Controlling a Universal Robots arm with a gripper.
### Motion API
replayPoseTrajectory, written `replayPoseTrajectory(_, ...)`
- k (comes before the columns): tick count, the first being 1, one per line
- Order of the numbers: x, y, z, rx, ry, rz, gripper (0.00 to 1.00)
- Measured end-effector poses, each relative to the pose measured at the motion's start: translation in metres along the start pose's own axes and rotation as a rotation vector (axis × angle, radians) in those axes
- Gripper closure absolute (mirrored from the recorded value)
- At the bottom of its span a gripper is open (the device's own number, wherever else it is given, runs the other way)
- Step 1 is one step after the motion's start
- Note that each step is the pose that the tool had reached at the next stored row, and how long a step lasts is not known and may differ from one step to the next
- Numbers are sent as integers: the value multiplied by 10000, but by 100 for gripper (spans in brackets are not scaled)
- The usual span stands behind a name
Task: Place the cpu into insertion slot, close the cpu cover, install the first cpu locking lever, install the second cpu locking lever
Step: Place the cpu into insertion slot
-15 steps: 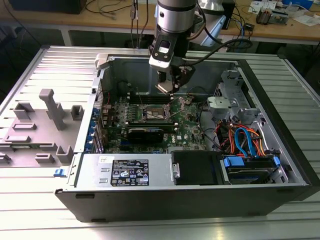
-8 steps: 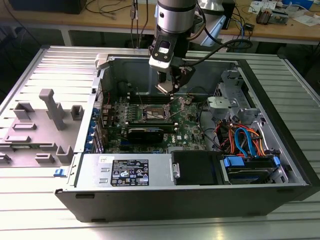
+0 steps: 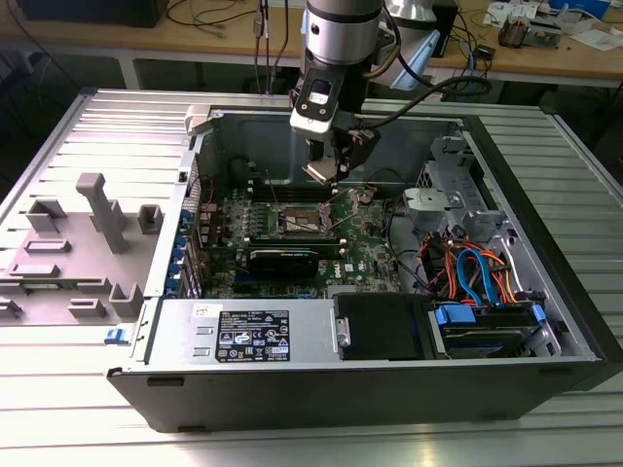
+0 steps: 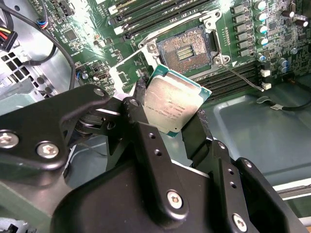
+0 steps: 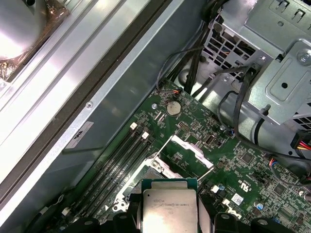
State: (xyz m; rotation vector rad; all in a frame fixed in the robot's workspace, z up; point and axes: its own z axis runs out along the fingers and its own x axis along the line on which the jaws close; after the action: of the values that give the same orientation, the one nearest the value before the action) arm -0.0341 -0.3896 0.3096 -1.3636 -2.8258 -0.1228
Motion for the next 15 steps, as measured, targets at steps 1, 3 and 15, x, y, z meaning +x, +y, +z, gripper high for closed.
replayPoseTrajectory(1,0,0,5,-1,-2,8,45)
replayPoseTrajectory(3,0,-1,20,-3,-14,148,45)
replayPoseTrajectory(15,-3,-11,140,-56,-127,1810,45)
